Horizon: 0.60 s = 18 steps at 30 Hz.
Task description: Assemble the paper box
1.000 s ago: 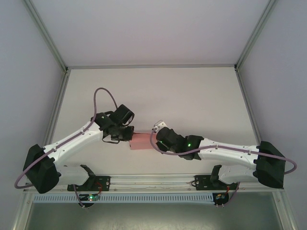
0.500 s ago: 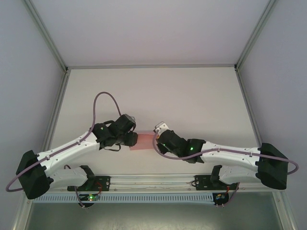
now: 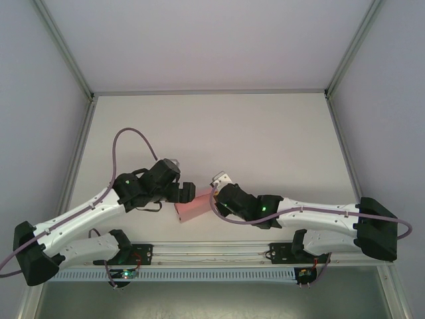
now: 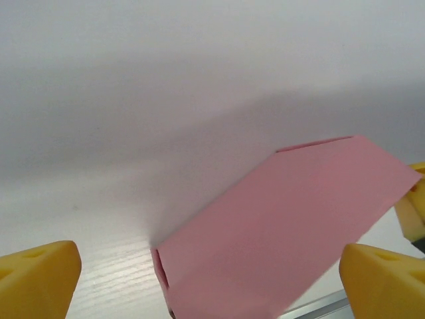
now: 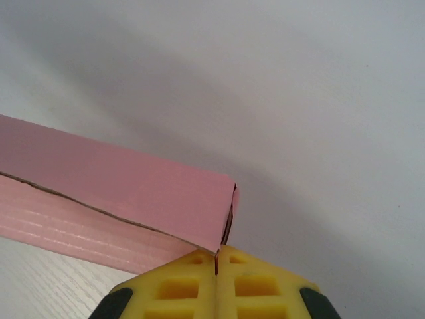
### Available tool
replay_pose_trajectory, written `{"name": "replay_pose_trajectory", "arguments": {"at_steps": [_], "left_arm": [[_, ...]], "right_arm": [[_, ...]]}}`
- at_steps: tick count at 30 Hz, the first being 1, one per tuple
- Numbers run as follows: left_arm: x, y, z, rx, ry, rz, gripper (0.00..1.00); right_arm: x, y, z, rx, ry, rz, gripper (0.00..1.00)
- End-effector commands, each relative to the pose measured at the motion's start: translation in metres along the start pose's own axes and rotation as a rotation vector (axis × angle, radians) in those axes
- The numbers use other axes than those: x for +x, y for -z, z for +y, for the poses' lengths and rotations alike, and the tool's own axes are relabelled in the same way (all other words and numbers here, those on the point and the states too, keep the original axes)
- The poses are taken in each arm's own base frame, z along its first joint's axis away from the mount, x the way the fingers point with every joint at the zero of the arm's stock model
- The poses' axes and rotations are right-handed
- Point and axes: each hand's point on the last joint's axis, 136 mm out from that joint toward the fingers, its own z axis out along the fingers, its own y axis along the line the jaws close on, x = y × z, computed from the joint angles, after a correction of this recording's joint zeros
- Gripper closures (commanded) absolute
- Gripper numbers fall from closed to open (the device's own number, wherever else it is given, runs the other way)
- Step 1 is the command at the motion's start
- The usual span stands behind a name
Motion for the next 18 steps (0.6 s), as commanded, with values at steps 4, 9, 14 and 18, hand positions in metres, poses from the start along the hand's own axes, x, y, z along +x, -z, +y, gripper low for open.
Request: {"name": "replay_pose_trajectory", "arguments": {"at_steps": [4, 9, 14, 18], "left_arm": [[-0.009, 0.004, 0.001, 0.007, 0.182, -0.073, 0.00], [-0.008, 0.000, 0.013, -0.013, 0.250, -0.111, 0.00], [-0.005, -0.014, 0.009, 0.065, 0.328, -0.128, 0.00], [-0.003, -0.028, 0.003, 0.115, 0.353, -0.124, 0.02]], "right_arm": [[0.035, 0.000, -0.006, 0.040, 0.024, 0.118, 1.00], [0.028, 0.001, -0.006, 0.077, -0.002, 0.076, 1.00], [0.018, 0.001, -0.005, 0.113, -0.086, 0.032, 1.00], [0.014, -0.003, 0.000, 0.140, -0.087, 0.026, 1.00]]}}
